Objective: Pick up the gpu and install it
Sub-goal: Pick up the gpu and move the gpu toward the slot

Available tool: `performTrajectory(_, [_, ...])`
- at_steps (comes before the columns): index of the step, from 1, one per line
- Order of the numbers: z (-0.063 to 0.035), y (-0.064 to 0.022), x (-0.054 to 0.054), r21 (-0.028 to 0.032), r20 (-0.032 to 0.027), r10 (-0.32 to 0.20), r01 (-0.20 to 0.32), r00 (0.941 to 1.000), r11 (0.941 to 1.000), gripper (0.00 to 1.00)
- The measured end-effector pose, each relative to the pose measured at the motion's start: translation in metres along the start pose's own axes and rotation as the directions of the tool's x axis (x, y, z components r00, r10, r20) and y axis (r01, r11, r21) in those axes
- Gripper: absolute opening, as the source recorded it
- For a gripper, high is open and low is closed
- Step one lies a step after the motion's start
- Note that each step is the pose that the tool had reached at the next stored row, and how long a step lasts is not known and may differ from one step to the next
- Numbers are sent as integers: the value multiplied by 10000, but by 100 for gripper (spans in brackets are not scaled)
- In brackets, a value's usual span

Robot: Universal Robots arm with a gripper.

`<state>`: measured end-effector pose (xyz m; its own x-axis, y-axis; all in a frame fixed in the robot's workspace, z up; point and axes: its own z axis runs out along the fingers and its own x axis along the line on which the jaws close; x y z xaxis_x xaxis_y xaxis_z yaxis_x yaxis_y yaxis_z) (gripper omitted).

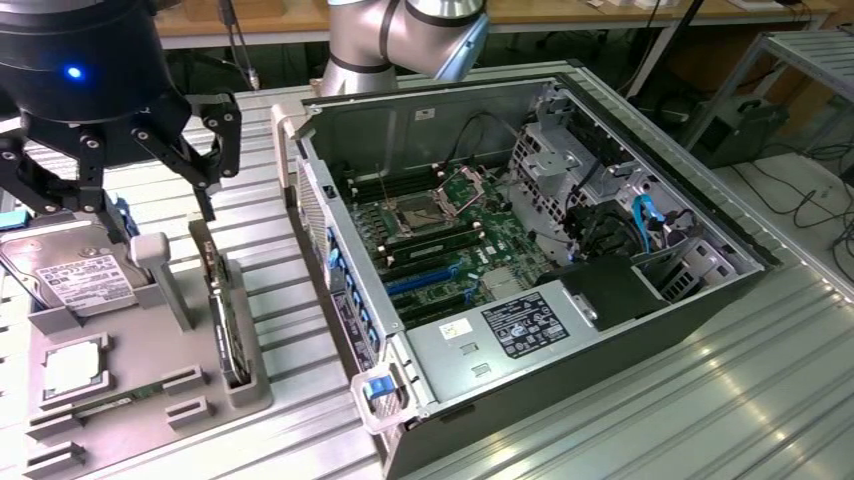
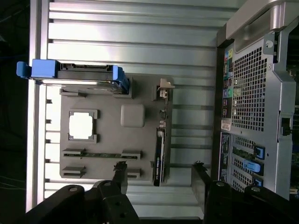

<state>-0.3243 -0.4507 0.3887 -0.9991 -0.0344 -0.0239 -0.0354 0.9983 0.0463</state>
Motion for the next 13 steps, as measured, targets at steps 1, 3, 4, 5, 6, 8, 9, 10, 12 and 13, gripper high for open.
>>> performTrajectory(1, [5, -1, -9, 0, 3, 52, -52, 10000, 10000, 66])
performTrajectory(3, [29, -2, -16, 0, 8, 129, -129, 9999, 9999, 66])
performTrajectory(4, [49, -3, -16, 0, 8, 129, -129, 9999, 9999, 66])
performTrajectory(5, [65, -3, -18, 2, 6, 129, -129, 9999, 9999, 66])
performTrajectory(6, [82, -5, -19, 3, 6, 129, -129, 9999, 9999, 66])
performTrajectory(8, [119, -8, -23, 2, 7, 134, -134, 9999, 9999, 66])
performTrajectory(9, [137, -11, -27, 3, 6, 136, -136, 9999, 9999, 66])
performTrajectory(10, [155, -13, -36, 3, 6, 137, -137, 9999, 9999, 66])
performTrajectory(12, [189, -18, -57, -14, 7, 138, -138, 9999, 9999, 66])
performTrajectory(13, [208, -23, -65, -22, 8, 138, -138, 9999, 9999, 66])
